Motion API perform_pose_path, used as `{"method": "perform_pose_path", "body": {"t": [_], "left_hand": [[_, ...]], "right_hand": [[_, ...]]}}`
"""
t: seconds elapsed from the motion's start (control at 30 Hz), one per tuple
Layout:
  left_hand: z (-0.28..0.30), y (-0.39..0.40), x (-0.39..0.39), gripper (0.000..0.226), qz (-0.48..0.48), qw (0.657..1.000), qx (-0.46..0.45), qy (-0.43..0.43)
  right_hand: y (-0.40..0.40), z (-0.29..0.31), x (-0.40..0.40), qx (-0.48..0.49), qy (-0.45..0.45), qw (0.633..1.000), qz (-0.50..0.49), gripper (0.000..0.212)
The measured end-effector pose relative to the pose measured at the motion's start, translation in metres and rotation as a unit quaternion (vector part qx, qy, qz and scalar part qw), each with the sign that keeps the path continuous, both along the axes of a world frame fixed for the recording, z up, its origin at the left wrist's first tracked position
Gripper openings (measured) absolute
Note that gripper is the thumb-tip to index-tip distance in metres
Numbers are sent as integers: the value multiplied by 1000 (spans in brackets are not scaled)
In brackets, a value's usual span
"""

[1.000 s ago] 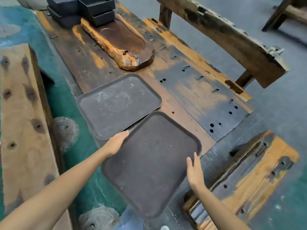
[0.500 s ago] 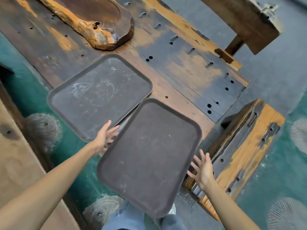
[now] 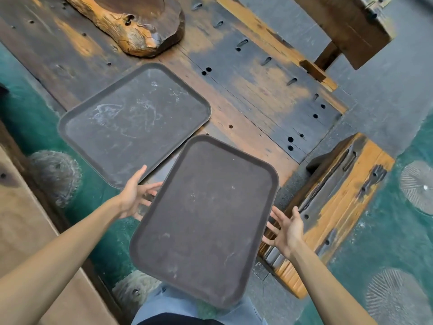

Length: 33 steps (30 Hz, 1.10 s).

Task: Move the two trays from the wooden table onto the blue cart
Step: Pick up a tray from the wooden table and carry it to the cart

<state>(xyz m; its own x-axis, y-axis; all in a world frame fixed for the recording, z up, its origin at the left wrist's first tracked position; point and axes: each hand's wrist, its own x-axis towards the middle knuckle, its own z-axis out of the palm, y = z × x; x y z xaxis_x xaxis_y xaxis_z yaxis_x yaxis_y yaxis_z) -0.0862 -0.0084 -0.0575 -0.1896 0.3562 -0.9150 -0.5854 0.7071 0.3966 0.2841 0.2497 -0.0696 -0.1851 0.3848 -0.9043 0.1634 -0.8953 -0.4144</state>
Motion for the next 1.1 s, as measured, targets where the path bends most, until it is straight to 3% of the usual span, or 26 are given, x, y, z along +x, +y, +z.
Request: {"method": "perform_pose_path", "body": {"t": [0.4, 0.63, 0.87, 1.1], "left_hand": [[40, -84, 115, 93, 105, 994, 14, 39], [65, -150, 216, 92, 199, 977, 29, 72], [86, -226, 319, 88, 312, 944, 25, 101], [98, -327, 426, 86, 455, 882, 22, 125]], "right_hand": [[7, 29, 28, 20, 37, 991, 131, 67], [-5, 59, 52, 37, 71, 964, 254, 68], [-48, 83, 55, 48, 81, 922, 376, 63], [-145, 92, 55, 64, 88, 874, 474, 62]]}}
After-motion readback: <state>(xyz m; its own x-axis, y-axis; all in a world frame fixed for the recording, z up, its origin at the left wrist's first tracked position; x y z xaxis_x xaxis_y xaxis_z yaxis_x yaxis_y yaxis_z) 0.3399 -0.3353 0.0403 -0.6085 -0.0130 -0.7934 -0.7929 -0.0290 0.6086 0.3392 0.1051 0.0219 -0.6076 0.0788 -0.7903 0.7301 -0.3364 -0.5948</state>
